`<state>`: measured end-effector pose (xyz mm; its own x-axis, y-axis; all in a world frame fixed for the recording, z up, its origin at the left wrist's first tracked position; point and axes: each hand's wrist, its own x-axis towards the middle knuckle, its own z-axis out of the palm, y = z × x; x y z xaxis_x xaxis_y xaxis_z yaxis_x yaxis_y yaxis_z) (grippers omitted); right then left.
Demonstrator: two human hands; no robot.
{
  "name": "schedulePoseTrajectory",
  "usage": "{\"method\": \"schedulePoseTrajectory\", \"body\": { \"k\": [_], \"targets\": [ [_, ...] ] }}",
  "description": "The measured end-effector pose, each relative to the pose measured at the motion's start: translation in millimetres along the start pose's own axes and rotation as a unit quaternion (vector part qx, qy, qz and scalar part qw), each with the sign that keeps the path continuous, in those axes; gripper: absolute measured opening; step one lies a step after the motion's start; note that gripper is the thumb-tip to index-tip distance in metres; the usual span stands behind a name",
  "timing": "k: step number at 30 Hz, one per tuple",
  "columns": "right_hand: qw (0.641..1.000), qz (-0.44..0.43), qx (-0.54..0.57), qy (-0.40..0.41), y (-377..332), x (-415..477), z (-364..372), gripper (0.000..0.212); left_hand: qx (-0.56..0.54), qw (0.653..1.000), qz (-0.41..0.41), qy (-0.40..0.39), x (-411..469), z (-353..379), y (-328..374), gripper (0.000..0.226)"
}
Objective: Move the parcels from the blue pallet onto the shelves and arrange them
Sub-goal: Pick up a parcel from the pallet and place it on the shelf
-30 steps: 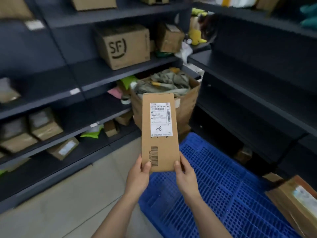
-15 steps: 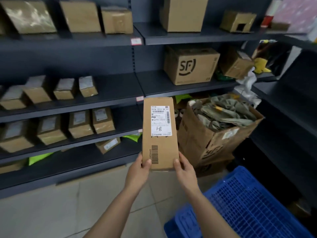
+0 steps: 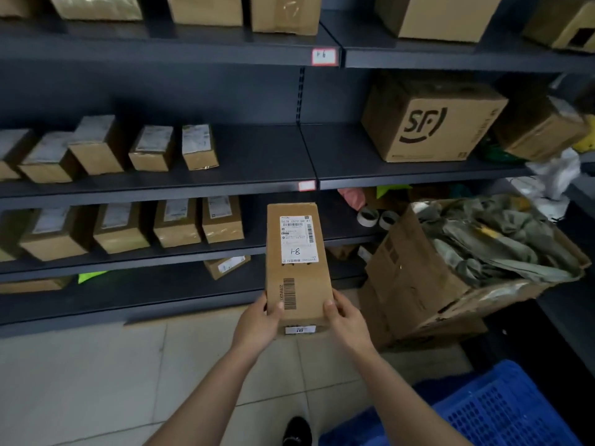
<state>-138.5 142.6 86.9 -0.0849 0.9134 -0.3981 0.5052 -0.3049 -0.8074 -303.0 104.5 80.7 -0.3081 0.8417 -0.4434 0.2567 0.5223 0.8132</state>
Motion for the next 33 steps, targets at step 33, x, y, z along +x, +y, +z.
{"method": "schedulePoseTrajectory", "body": {
  "k": [33],
  "targets": [
    [0.998, -0.015, 0.018, -0.05, 5.5, 365.8, 115.7, 0.047, -0.073, 0.996, -0.046, 0.04, 383.5, 6.6, -56.0, 0.032]
  ]
}}
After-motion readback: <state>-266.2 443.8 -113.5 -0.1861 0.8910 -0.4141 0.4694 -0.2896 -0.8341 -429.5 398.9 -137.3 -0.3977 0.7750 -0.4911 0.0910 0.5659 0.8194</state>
